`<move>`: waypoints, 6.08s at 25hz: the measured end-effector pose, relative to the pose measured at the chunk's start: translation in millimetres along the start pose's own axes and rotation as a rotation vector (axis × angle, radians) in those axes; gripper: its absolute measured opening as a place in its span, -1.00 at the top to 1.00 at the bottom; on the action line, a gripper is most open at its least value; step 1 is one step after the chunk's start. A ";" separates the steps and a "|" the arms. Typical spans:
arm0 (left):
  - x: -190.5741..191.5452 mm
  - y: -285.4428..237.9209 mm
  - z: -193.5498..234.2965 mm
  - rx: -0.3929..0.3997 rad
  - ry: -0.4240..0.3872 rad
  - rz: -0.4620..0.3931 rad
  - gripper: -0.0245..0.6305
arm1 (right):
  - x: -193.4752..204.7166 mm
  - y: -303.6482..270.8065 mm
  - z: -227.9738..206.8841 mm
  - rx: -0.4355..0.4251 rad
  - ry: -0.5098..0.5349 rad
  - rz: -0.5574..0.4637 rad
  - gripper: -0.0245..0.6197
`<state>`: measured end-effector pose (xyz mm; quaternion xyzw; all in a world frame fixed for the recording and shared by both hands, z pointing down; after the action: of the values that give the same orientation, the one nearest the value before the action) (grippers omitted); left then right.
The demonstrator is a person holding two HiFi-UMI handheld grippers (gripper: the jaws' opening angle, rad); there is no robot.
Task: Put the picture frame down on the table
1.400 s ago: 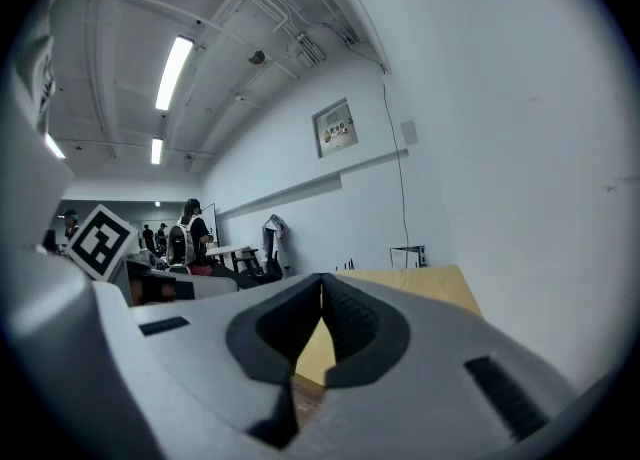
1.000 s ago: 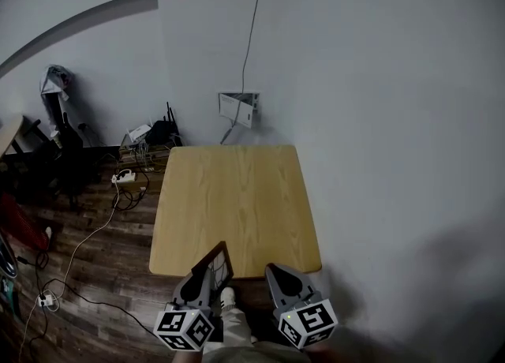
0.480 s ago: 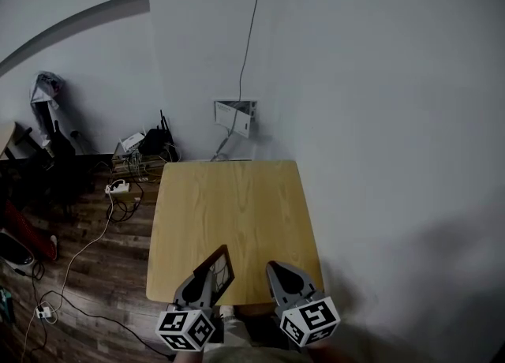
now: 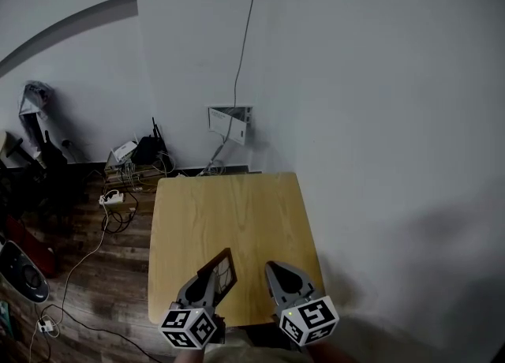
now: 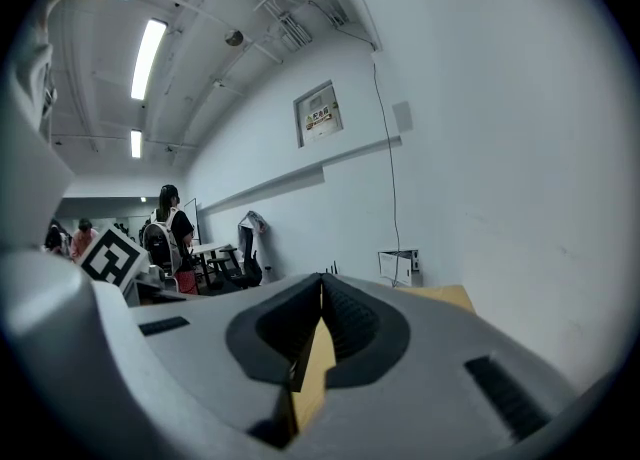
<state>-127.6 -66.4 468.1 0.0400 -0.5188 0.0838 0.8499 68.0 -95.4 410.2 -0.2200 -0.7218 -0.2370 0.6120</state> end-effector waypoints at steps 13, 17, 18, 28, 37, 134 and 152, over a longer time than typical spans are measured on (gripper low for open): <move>14.9 -62.7 42.9 0.028 0.044 0.120 0.81 | 26.4 -52.5 -15.2 0.049 -0.004 0.072 0.92; 26.0 -79.9 55.4 0.025 0.066 0.160 0.81 | 35.6 -63.0 -20.2 0.061 -0.011 0.090 0.92; 28.8 -83.1 57.8 0.025 0.070 0.170 0.81 | 37.2 -65.3 -20.9 0.063 -0.011 0.095 0.92; 51.4 -109.0 80.6 0.020 0.154 0.221 0.81 | 57.8 -80.2 -23.2 0.067 -0.031 0.140 0.92; 57.2 -119.2 103.2 -0.014 0.106 0.260 0.81 | 64.8 -90.6 -20.7 0.072 -0.034 0.156 0.92; 42.5 128.7 -33.1 -0.129 -0.104 0.080 0.88 | 36.7 115.2 58.1 -0.074 -0.050 0.038 0.92; 43.6 150.7 -40.9 -0.081 -0.097 0.073 0.88 | 36.5 142.1 80.7 -0.078 -0.006 0.046 0.92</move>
<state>-100.0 92.4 485.2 -0.0095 -0.5634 0.0916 0.8210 85.9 67.4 445.5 -0.2609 -0.7086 -0.2504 0.6059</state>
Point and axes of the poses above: the fingertips, and each gripper's own axes: y backward along the fingers, z to its left, x out of its underside, the point moved 7 cm from there along y, backward along the fingers, and after that the axes turned 15 degrees about -z, right-handed, at the moved point
